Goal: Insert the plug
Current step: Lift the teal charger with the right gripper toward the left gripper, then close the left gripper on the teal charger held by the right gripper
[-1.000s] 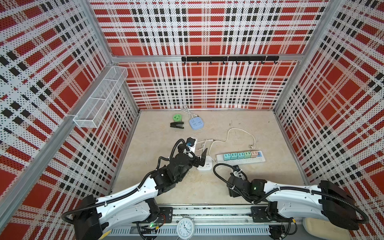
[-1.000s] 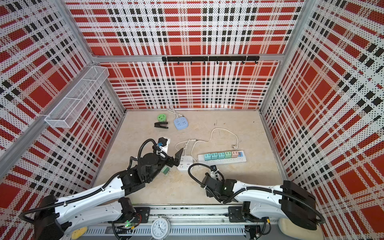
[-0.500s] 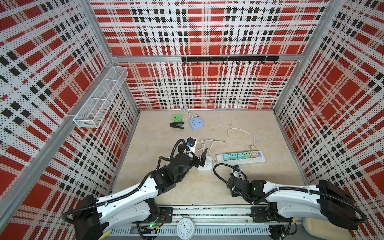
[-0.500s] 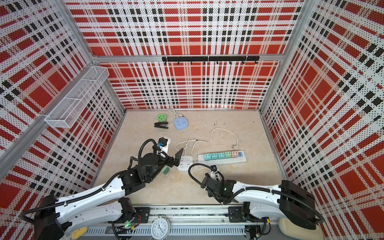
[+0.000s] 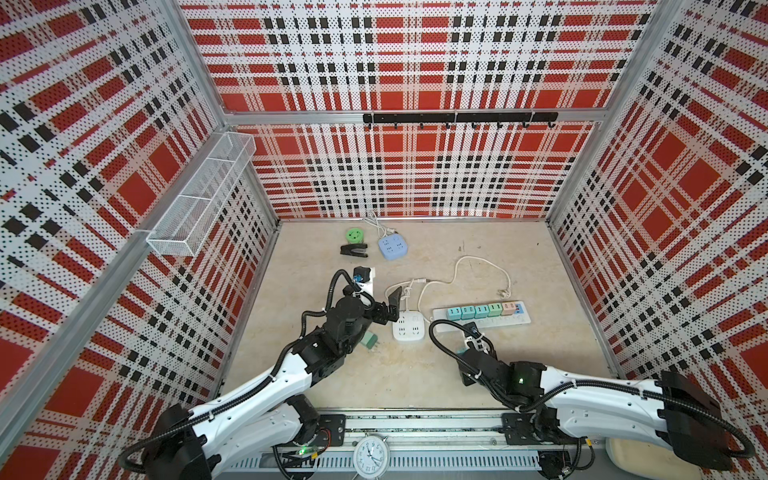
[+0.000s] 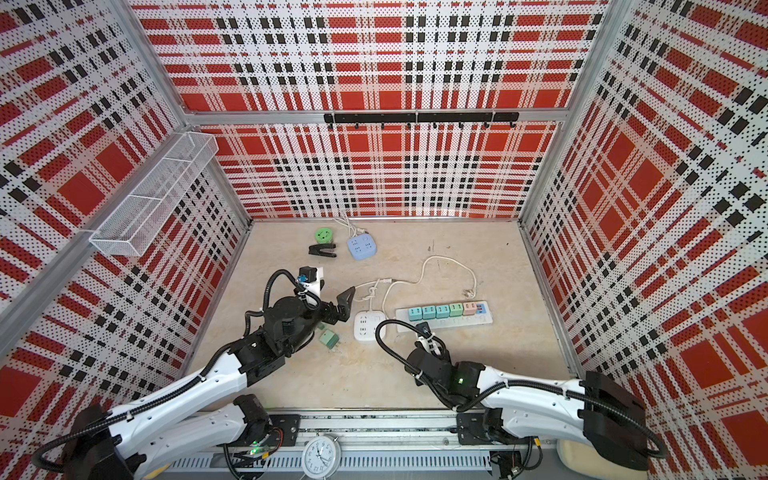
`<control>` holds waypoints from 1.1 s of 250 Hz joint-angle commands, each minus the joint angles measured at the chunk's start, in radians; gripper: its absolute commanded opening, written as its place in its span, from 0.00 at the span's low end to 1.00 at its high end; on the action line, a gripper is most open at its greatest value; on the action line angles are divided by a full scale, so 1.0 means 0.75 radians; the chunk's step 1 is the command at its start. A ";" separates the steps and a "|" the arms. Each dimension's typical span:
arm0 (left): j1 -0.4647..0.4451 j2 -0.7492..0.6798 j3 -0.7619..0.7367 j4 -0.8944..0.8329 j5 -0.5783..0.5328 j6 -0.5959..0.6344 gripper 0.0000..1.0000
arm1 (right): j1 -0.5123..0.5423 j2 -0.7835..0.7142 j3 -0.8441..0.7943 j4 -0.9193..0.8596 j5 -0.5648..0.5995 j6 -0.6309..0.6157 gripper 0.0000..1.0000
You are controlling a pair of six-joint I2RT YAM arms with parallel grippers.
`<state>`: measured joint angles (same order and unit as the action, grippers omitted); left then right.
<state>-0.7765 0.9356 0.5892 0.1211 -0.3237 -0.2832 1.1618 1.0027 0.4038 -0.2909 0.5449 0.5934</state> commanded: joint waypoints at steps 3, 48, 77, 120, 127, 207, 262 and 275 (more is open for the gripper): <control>-0.003 -0.050 -0.001 -0.006 0.080 -0.026 0.99 | 0.003 -0.056 0.028 0.408 0.120 -0.444 0.10; -0.051 -0.052 0.023 -0.008 0.139 0.034 0.99 | -0.009 -0.075 -0.106 1.021 -0.067 -0.984 0.05; -0.101 -0.040 0.042 -0.012 0.133 0.086 1.00 | -0.046 -0.046 -0.182 1.305 -0.237 -1.243 0.02; -0.146 -0.028 0.066 -0.014 0.169 0.141 0.98 | -0.220 -0.004 -0.161 1.317 -0.448 -1.369 0.00; -0.154 -0.026 0.068 -0.014 0.176 0.149 0.98 | -0.255 0.001 -0.175 1.349 -0.474 -1.373 0.00; -0.213 0.043 0.126 -0.036 0.272 0.217 0.97 | -0.370 -0.017 -0.315 1.680 -0.658 -1.580 0.00; -0.266 0.114 0.190 -0.082 0.336 0.296 0.96 | -0.370 -0.072 -0.414 1.794 -0.655 -1.586 0.00; -0.275 0.138 0.201 -0.092 0.340 0.307 0.96 | -0.371 -0.101 -0.401 1.720 -0.649 -1.605 0.00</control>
<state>-0.9634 1.0092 0.6960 0.0761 -0.1017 -0.0971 0.8867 0.9764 0.1066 0.9417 0.0723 -0.5594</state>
